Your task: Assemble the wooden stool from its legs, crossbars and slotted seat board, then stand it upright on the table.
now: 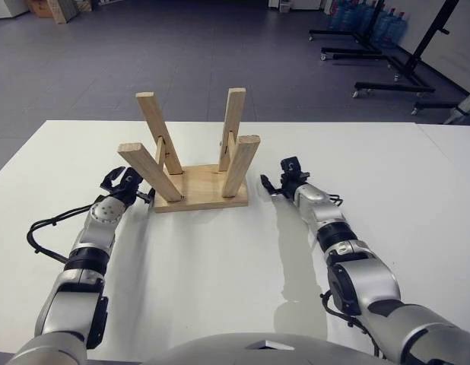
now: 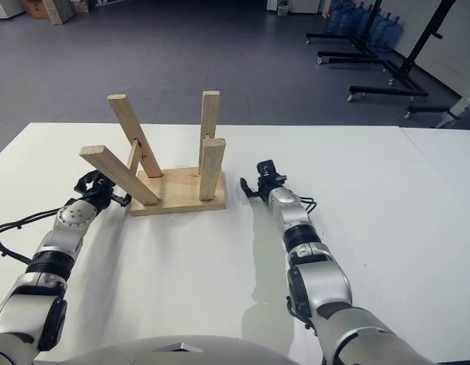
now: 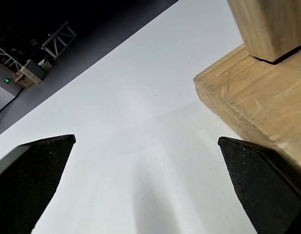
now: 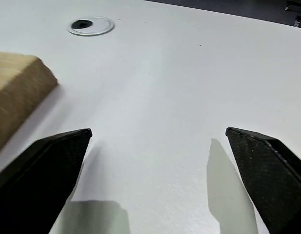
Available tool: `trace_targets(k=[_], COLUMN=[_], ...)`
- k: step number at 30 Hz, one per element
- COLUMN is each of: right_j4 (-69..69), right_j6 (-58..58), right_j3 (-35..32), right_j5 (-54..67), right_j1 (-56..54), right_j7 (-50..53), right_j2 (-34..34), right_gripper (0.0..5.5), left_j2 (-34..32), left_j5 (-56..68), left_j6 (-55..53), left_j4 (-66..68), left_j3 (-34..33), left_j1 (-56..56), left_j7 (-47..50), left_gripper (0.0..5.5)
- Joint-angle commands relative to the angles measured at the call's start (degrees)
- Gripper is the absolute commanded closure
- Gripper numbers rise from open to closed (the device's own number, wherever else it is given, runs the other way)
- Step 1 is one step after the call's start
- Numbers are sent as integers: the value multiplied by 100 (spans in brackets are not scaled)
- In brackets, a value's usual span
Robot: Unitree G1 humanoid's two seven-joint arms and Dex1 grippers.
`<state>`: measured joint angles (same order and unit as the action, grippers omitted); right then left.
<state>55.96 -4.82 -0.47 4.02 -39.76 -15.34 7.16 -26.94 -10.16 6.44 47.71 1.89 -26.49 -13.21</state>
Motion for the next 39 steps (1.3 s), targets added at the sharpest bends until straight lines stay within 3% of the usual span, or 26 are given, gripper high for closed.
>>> trace_targets(k=[1, 4, 7, 11, 14, 16, 25, 31, 35, 39], right_j4=[698, 709, -327, -3882, -5856, -6580, -6354, -6321, -6366, -5565], right_j6=[437, 413, 266, -1195, -2173, -2554, -3097, -3103, -2793, -2395], right_j3=[51, -82, -29, -251, -322, -183, -329, -142, -517, -1621], right_j5=[-33, 77, -96, 42, 353, 492, 442, 450, 638, 1531], right_j1=[-468, -418, 385, 2751, 4008, 4357, 3567, 3419, 3507, 3472], right_j7=[-330, -488, -620, -1397, -1768, -1793, -1298, -1256, -1729, -3777], right_j2=[-563, -553, 140, 1656, 2172, 2162, 1900, 1770, 2281, 3817], right_gripper=[41, 41, 41, 41, 41, 41, 41, 41, 41, 41], left_j2=[231, 413, 676, 1045, 1117, 1100, 329, 324, -198, -1880], left_j5=[-473, -429, -245, -176, -145, -116, -127, -154, 529, 3101], left_j6=[217, 507, 235, -1198, -1905, -2223, -3276, -3229, -2973, -3171], left_j4=[1436, 1209, -369, -3255, -4131, -4384, -5650, -5331, -5469, -4922], left_j3=[457, 630, 895, 1592, 1699, 1586, 954, 885, -206, -2534], left_j1=[15, 221, 1117, 2398, 2542, 2565, 2922, 3016, 2689, 2128], left_j7=[173, 44, -210, -321, -336, -271, -460, -435, -865, -3763], left_gripper=[11, 11, 11, 11, 11, 11, 11, 11, 11, 11])
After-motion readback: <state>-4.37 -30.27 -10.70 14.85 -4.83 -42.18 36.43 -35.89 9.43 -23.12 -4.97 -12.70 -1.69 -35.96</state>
